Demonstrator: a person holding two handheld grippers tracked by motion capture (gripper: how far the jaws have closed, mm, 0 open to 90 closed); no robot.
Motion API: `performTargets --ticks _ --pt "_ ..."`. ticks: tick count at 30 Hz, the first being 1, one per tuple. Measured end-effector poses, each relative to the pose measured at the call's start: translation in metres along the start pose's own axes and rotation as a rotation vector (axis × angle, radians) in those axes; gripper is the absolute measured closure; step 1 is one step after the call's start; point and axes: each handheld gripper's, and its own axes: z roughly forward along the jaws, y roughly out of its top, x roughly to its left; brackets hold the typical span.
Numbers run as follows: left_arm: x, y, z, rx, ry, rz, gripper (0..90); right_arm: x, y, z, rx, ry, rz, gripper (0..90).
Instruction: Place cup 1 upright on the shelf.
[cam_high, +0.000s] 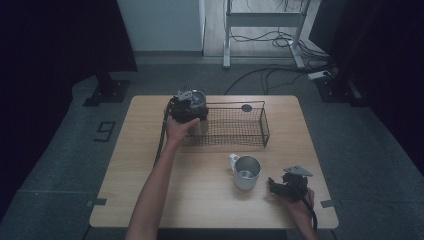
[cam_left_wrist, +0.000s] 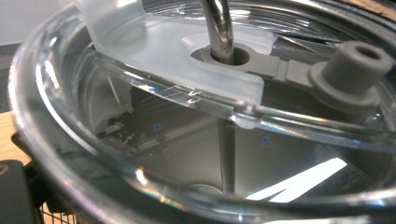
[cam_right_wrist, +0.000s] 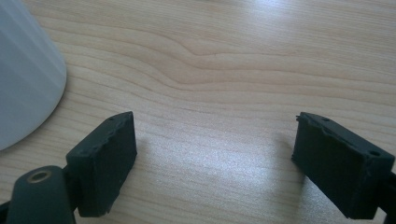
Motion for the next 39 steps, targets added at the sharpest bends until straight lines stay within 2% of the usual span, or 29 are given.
performTargets --ticks 16,20,32,34,39 --pt "0.002 -0.019 0.017 0.041 0.018 -0.021 3.9 0.000 0.000 0.000 0.000 0.000 -0.001 13.0" --pt "0.000 -0.024 0.021 0.054 0.026 -0.001 3.9 0.000 0.000 0.000 0.000 0.000 -0.001 13.0" --pt "-0.008 -0.032 0.016 0.039 0.048 0.001 3.2 0.000 0.000 0.000 0.000 -0.001 -0.002 13.2" --pt "-0.008 -0.032 0.015 0.040 0.046 -0.010 2.9 0.000 0.000 0.000 -0.001 -0.001 -0.002 13.2" --pt "-0.010 -0.032 0.012 0.053 0.061 -0.002 3.0 0.000 0.000 0.000 0.000 -0.001 -0.001 13.2"
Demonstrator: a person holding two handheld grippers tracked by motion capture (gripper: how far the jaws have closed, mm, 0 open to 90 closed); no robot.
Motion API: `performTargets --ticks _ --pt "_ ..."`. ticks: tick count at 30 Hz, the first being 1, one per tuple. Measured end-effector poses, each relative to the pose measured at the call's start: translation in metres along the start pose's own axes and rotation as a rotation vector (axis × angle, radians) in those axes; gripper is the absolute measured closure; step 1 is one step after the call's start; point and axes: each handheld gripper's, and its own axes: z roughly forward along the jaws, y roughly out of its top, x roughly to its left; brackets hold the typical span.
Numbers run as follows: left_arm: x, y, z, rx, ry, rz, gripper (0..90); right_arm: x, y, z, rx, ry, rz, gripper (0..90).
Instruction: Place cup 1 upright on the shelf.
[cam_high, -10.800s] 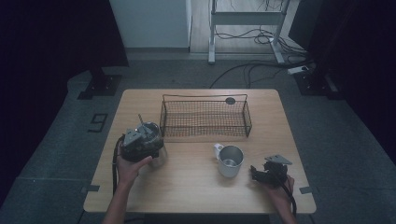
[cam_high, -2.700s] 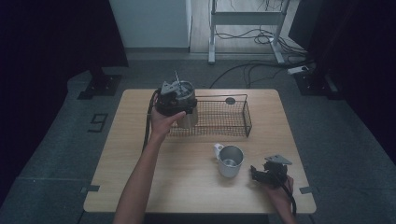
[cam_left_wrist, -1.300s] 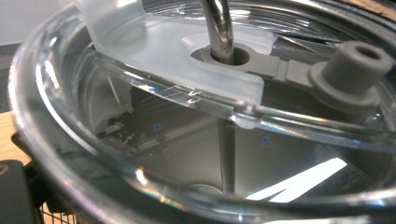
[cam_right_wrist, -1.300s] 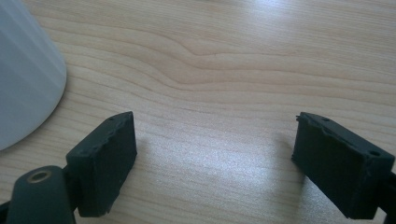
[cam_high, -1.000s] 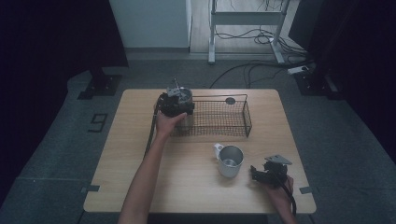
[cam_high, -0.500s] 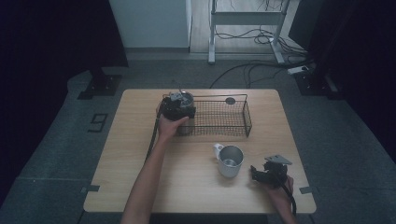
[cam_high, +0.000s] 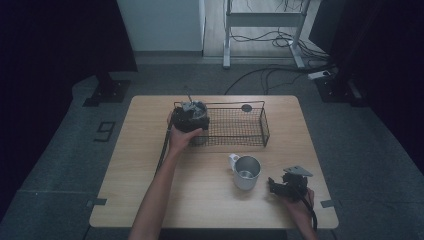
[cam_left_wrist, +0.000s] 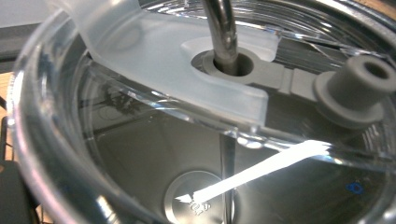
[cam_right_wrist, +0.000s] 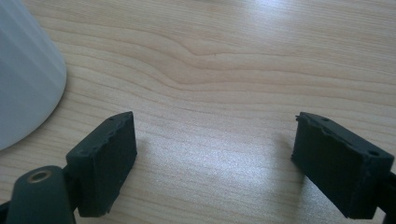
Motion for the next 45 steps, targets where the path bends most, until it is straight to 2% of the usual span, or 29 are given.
performTargets --ticks 3,5,6,11,13,15,18,21,24,31,40,42,45 --pt "-0.001 0.001 -0.003 -0.010 0.006 0.002 2.5 0.000 0.000 0.000 0.000 0.001 0.000 13.2" --pt "0.001 0.002 -0.009 -0.038 -0.025 -0.014 0.0 0.000 0.000 0.001 0.000 0.003 -0.005 13.1" --pt "0.001 0.003 -0.012 -0.043 -0.028 -0.017 0.0 0.000 0.001 0.001 0.001 0.004 -0.004 13.1" --pt "0.002 0.004 -0.026 -0.028 -0.007 -0.009 0.0 0.000 0.002 0.002 0.001 0.007 -0.007 13.0" --pt "0.002 0.002 -0.035 -0.049 -0.009 -0.011 0.0 0.000 0.002 0.002 0.001 0.007 -0.007 13.0" --pt "0.001 0.001 -0.039 -0.039 -0.002 0.001 0.0 0.000 0.002 0.002 0.000 0.008 -0.007 13.0" --pt "0.003 -0.003 -0.046 -0.038 -0.004 -0.015 0.0 0.000 0.002 0.002 0.000 0.008 -0.007 13.1" --pt "0.004 -0.009 -0.051 -0.046 -0.011 -0.024 0.0 0.000 0.002 0.002 0.003 0.008 -0.006 13.0" --pt "0.004 -0.015 -0.057 -0.029 -0.020 -0.038 0.0 0.000 0.002 0.002 0.003 0.007 -0.005 12.9" --pt "0.002 -0.034 -0.077 -0.066 -0.075 -0.027 0.5 0.000 0.002 0.002 0.002 0.007 -0.005 12.9" --pt "-0.011 -0.055 -0.108 -0.094 -0.121 0.012 1.7 0.000 0.002 0.002 0.002 0.007 -0.006 13.0" --pt "-0.012 -0.062 -0.115 -0.108 -0.123 0.013 2.4 0.000 0.002 0.002 0.003 0.006 -0.006 12.9" --pt "-0.012 -0.071 -0.123 -0.106 -0.137 -0.003 2.9 0.000 0.002 0.002 0.003 0.006 -0.006 12.9"
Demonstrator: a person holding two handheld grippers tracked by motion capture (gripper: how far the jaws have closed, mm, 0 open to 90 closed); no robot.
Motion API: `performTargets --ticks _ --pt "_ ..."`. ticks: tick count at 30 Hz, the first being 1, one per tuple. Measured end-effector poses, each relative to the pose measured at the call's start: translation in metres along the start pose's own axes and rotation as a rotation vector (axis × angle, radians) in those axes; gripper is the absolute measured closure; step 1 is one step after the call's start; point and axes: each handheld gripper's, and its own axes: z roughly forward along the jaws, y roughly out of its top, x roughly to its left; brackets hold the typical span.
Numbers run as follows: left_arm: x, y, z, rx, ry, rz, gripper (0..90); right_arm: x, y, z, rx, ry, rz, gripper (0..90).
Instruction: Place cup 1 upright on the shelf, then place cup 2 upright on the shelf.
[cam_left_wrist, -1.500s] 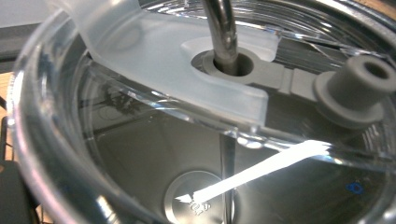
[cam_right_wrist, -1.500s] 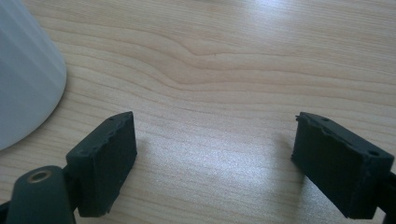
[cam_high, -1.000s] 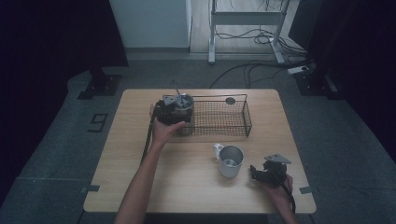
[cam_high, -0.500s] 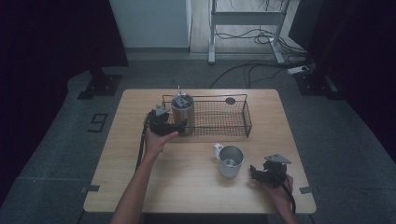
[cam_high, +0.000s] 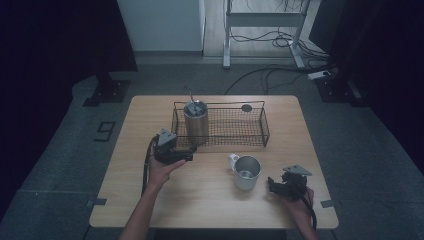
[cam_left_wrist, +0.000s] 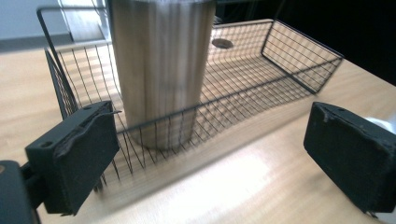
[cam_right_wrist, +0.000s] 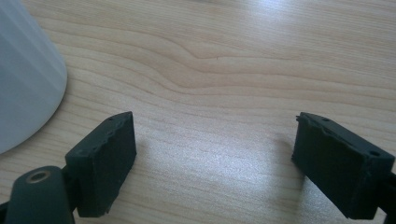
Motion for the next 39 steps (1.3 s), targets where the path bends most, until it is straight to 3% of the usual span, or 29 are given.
performTargets --ticks 7,17,23,25,31,34,39 --pt "-0.001 -0.021 -0.015 0.003 0.002 -0.008 5.4 0.000 0.000 0.000 0.000 -0.002 0.002 12.9" --pt "0.002 -0.056 -0.031 0.077 -0.009 -0.038 6.7 0.000 0.000 0.000 -0.001 -0.005 0.004 13.0" --pt "0.004 -0.072 -0.033 0.113 0.002 -0.034 7.6 0.000 0.000 0.000 0.000 -0.005 0.005 13.0" --pt "0.004 -0.075 -0.032 0.134 0.008 -0.028 7.7 0.000 0.000 0.000 0.000 -0.005 0.005 13.0" --pt "0.005 -0.078 -0.031 0.134 0.015 -0.031 7.9 0.000 0.000 0.000 0.001 -0.004 0.007 12.4" --pt "0.003 -0.079 -0.031 0.134 0.017 -0.025 7.8 0.000 0.000 -0.001 -0.010 -0.039 0.004 11.3" --pt "0.003 -0.080 -0.031 0.131 0.011 -0.030 7.8 -0.001 0.001 -0.006 -0.031 -0.005 0.016 10.3"
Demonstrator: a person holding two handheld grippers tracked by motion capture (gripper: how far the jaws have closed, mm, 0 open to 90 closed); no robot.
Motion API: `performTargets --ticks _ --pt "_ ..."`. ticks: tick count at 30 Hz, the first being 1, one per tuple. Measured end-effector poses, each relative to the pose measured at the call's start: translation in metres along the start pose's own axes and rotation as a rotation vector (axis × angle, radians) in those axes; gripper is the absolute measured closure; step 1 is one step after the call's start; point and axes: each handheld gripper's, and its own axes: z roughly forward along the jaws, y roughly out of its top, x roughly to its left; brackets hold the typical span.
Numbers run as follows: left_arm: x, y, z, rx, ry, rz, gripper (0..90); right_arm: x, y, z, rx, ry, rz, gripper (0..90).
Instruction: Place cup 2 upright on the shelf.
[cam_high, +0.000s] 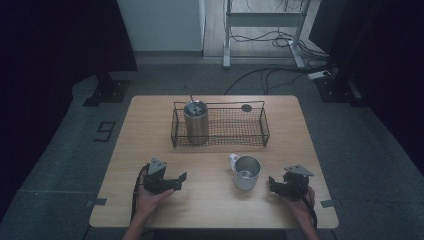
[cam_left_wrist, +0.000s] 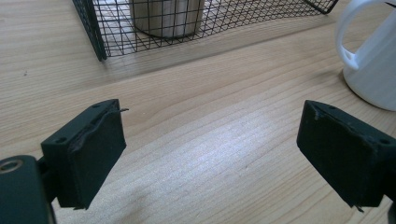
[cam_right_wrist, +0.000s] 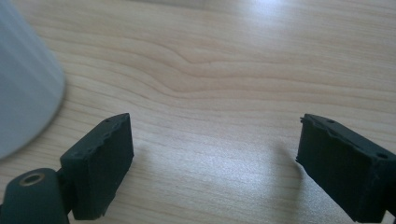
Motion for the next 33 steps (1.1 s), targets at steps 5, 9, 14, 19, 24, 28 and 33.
performTargets --ticks 5,9,14,19,24,28,33 --pt "0.002 0.002 -0.004 -0.014 -0.011 -0.014 7.8 -0.001 0.006 -0.015 -0.051 0.073 0.039 10.1" --pt "0.001 0.002 -0.007 -0.025 -0.003 -0.018 7.8 0.000 0.012 -0.026 -0.093 0.147 0.082 10.1" --pt "-0.001 -0.001 -0.004 -0.012 -0.011 -0.015 8.0 0.011 0.017 -0.034 -0.115 0.192 0.061 9.2" --pt "-0.004 -0.004 0.000 0.007 -0.014 -0.009 8.0 0.030 0.024 -0.041 -0.136 0.236 0.017 7.3" --pt "-0.005 -0.006 0.002 0.016 -0.018 -0.011 7.9 0.046 0.028 -0.045 -0.144 0.261 -0.026 3.4" --pt "-0.006 -0.006 0.003 0.028 -0.022 -0.009 8.0 0.057 0.029 -0.046 -0.135 0.282 -0.051 1.0" --pt "-0.006 -0.006 0.002 0.024 -0.029 -0.012 8.0 0.067 0.033 -0.045 -0.143 0.296 -0.065 0.7"
